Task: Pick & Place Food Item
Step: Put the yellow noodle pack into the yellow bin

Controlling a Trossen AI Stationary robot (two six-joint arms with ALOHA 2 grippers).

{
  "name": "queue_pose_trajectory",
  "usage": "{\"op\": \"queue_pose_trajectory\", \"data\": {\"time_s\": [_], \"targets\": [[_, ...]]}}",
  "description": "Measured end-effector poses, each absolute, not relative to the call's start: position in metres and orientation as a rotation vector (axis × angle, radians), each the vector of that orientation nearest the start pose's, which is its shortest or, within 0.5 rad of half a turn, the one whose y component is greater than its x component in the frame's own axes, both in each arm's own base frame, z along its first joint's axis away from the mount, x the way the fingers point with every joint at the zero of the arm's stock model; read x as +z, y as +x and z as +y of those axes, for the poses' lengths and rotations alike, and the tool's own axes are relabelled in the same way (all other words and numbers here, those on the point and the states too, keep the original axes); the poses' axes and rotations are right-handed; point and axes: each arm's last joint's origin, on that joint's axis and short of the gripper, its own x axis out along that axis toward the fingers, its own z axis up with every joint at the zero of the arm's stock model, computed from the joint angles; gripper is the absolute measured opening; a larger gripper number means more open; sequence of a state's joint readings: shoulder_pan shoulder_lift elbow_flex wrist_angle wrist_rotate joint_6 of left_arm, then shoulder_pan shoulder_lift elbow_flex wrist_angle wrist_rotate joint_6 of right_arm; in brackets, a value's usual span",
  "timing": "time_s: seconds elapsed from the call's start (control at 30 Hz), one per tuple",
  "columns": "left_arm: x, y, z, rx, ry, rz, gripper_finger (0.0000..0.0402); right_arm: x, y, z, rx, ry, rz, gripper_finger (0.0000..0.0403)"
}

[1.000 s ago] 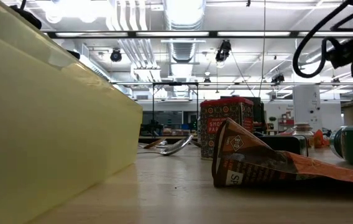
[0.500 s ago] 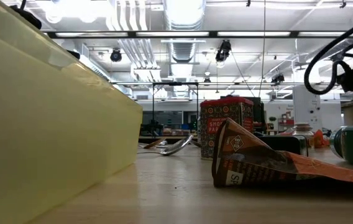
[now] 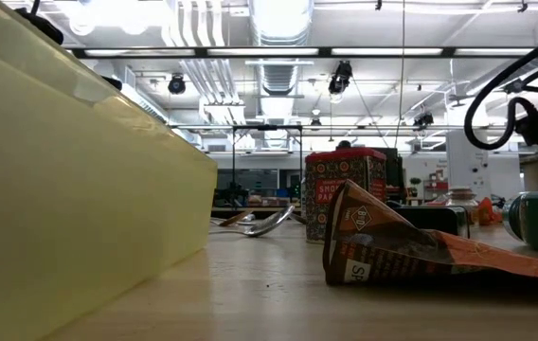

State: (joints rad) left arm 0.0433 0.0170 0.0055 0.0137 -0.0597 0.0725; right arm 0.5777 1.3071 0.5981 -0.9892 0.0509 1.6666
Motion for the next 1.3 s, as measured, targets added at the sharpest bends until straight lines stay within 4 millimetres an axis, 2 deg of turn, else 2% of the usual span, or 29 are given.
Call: {"op": "queue_pose_trajectory", "data": {"time_s": [0.2,0.4,0.57,0.83,1.1,1.3], "targets": [[0.165,0.098,0.006,0.103,0.072,0.002,0.001,0.148,0.136,0.087,-0.963,0.728,1.41,0.006],[0.165,0.098,0.006,0.103,0.073,0.002,0.001,0.149,0.137,0.087,-0.965,0.726,1.41,0.0024],[0.165,0.098,0.006,0.103,0.073,0.002,0.001,0.151,0.139,0.088,-0.958,0.726,1.389,0.002],[0.165,0.098,0.006,0.103,0.072,0.002,0.001,0.167,0.147,0.088,-0.968,0.657,1.24,0.0018],[0.165,0.098,0.006,0.103,0.072,0.002,0.001,0.199,0.16,0.094,-0.943,0.543,1.052,0.0018],[0.165,0.098,0.006,0.103,0.073,0.002,0.001,0.227,0.17,0.105,-0.836,0.369,0.812,0.0018]]}}
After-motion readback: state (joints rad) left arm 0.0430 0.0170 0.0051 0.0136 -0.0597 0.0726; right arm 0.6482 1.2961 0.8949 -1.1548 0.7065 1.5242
